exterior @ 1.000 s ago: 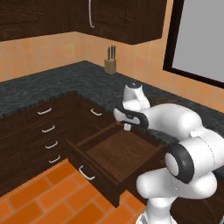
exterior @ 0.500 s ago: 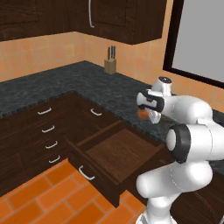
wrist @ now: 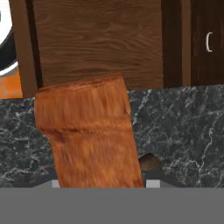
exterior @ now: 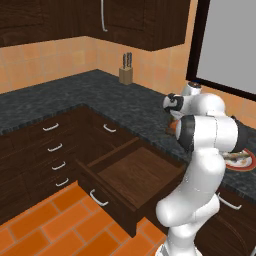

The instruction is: Pick up the knife from the drawer and place it on the cutting board. Then place the meat from the plate to the cutting board.

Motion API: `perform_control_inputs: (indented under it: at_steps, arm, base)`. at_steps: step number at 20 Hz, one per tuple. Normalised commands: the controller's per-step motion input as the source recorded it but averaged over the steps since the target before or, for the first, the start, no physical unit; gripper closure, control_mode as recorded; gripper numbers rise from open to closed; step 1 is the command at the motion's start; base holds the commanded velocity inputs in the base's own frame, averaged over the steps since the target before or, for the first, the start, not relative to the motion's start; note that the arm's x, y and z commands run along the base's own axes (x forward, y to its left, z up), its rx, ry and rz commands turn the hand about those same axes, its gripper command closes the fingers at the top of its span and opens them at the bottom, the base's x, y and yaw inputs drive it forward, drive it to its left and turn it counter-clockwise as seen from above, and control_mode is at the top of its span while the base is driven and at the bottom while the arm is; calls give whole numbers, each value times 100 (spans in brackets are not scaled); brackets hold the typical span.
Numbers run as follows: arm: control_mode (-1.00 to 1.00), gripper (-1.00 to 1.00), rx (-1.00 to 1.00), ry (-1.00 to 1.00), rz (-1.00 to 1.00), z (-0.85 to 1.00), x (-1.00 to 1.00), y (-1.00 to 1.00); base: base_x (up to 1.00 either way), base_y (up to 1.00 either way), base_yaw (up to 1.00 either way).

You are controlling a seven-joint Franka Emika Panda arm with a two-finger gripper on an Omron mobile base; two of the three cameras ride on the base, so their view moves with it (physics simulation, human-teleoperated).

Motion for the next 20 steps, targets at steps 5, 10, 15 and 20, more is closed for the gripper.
perform_control_inputs:
  at_steps: [5,10,15,20]
  arm:
    - [-100,100,-6,10,29,-20,88,-97]
    - [-100,100,0,9,9,-31,36,-54]
    - [-100,100,-1,28,4,-54,51,-38]
    - [-100,100,-3,20,5,-37,28,-26]
  base:
    - [0,0,0]
    - [0,0,0]
    - [0,0,0]
    - [0,0,0]
